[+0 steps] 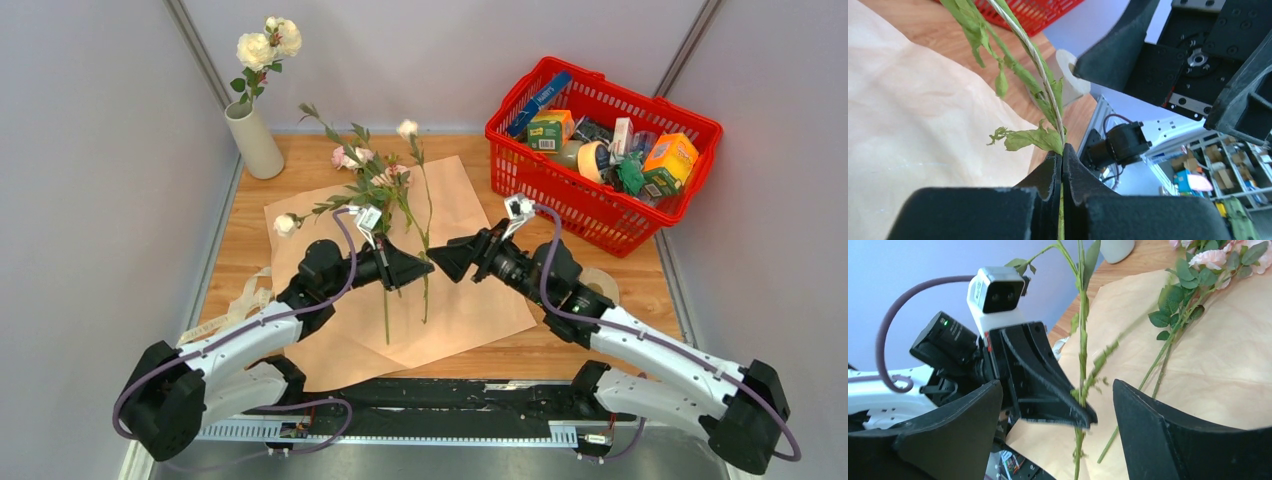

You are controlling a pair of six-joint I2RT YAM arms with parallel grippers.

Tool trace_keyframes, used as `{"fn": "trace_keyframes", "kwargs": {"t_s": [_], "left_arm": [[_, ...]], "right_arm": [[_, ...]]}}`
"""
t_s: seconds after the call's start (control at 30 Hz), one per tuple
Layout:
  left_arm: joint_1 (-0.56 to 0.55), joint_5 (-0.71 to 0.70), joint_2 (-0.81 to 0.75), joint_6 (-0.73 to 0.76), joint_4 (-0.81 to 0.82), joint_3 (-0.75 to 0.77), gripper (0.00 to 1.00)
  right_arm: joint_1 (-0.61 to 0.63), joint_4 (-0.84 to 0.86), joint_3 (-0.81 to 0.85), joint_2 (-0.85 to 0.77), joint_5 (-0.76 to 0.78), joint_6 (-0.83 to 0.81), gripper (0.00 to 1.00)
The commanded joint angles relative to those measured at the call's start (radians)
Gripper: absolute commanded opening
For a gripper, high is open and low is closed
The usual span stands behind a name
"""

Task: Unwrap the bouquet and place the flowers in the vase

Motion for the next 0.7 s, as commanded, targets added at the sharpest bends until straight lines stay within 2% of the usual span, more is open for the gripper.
{"fn": "trace_keyframes", "kwargs": {"t_s": [0.0, 0.17, 0.3, 0.37, 0.43, 0.67], "left_arm": [[-0.004, -0.089, -0.072, 0.056, 0.009, 0.01, 0.0], [-0.004, -0.131, -0.098, 0.014, 0.084, -0.017, 0.0], [-0.005, -0.119, -0.086, -0.018, 0.146, -0.017, 0.0], [-0.005, -0.112, -0.081, -0.021, 0.152, -0.01, 0.0], [-0.005, -0.111, -0.079, -0.024, 0.154, -0.007, 0.0], [-0.007, -0.108, -0.081, -0.036, 0.181, -0.012, 0.01]], "right_arm": [[0.005, -0.013, -0.091, -0.098, -0.073, -0.053, 0.84], [0.005, 0.154, -0.202, -0.122, -0.188, -0.091, 0.85], [0.007, 0.199, -0.173, -0.035, -0.295, -0.094, 0.82], [0.011, 0.197, -0.16, -0.003, -0.302, -0.087, 0.75], [0.016, 0.216, -0.167, 0.013, -0.299, -0.076, 0.63], [0.025, 0.251, -0.194, 0.042, -0.305, -0.061, 0.37]]}}
